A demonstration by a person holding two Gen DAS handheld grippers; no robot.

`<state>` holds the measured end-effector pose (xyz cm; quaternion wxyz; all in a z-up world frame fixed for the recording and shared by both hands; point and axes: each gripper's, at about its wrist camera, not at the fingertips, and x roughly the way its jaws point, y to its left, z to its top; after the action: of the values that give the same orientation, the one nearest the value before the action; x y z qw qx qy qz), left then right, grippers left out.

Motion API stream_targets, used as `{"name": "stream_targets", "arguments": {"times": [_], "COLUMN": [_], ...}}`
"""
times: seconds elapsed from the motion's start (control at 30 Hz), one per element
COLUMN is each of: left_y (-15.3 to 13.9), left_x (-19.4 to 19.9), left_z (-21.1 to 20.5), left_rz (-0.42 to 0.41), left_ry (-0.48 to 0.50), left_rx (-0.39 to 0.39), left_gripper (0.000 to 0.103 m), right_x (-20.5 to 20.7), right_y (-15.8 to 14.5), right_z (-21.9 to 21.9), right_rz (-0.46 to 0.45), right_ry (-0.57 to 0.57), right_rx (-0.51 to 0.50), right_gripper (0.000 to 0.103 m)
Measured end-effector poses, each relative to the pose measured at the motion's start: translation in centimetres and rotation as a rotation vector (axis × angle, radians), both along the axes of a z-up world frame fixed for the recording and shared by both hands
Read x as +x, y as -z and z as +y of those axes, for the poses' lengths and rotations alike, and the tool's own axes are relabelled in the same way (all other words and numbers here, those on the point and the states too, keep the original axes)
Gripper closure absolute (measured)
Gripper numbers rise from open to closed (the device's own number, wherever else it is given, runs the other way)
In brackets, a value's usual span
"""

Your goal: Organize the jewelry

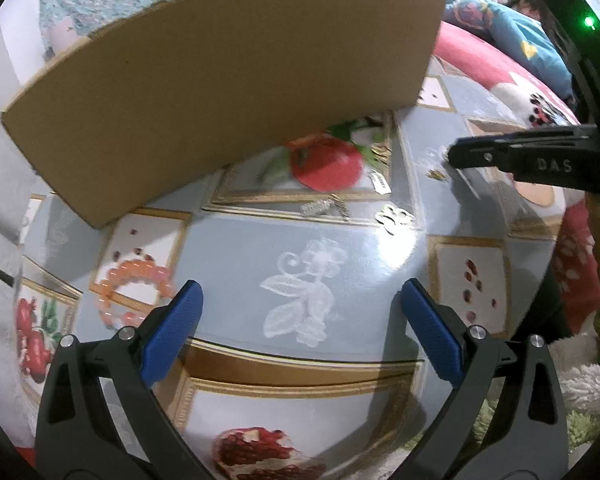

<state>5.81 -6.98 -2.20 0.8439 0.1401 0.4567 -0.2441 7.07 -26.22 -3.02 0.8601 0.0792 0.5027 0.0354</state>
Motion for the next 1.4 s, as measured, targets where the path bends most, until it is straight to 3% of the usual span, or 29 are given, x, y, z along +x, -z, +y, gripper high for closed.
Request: {"name": "stream_targets", "arguments": {"times": [0.2, 0.3, 0.47, 0.67, 0.8, 1.1, 1.4], "left_y": [-2.6, -2.8, -2.2, -1.8, -1.8, -2.4, -1.4], "left_x": [-0.3, -0.1, 0.5, 1.0, 1.4, 2.9, 4.4], "left_z": [0.0, -1.2, -2.5, -2.5, -2.4, -5.1, -7.9], "left_rz": [-0.167, -0.175, -0.115, -0.087, -0.073, -0.056, -0.014], "left_ry": [0.032, 0.067, 0.09, 0.09, 0.084, 0.156, 0.197], "left_rx": [-0.041, -0.031, -0.035, -0.012, -0.02, -0.091, -0.09], "left_gripper": [0.008, 0.026, 0.052, 0.074, 0.08, 0.08, 0.08], "right_x": [0.0, 0.0, -0.2, -0.3, -0.3, -0.6, -0.7], "right_y": [0.0, 0.0, 0.0, 0.1, 0.1, 0.2, 0.2], "right_z": [-0.3, -0.4, -0.3, -0.3, -0.5, -0.5, -0.6], "right_rz": [-0.01, -0.013, -0.022, -0.028, -0.032, -0.056, -0.061], "right_ry": [0.003, 0.006, 0.01, 0.008, 0.005, -0.001, 0.0], "right_rx": [0.018, 0.03, 0.025, 0.029, 0.034, 0.044, 0.061], "right_gripper": [0.093, 0.093, 0.093, 0.093, 0.093, 0.093, 0.093]}}
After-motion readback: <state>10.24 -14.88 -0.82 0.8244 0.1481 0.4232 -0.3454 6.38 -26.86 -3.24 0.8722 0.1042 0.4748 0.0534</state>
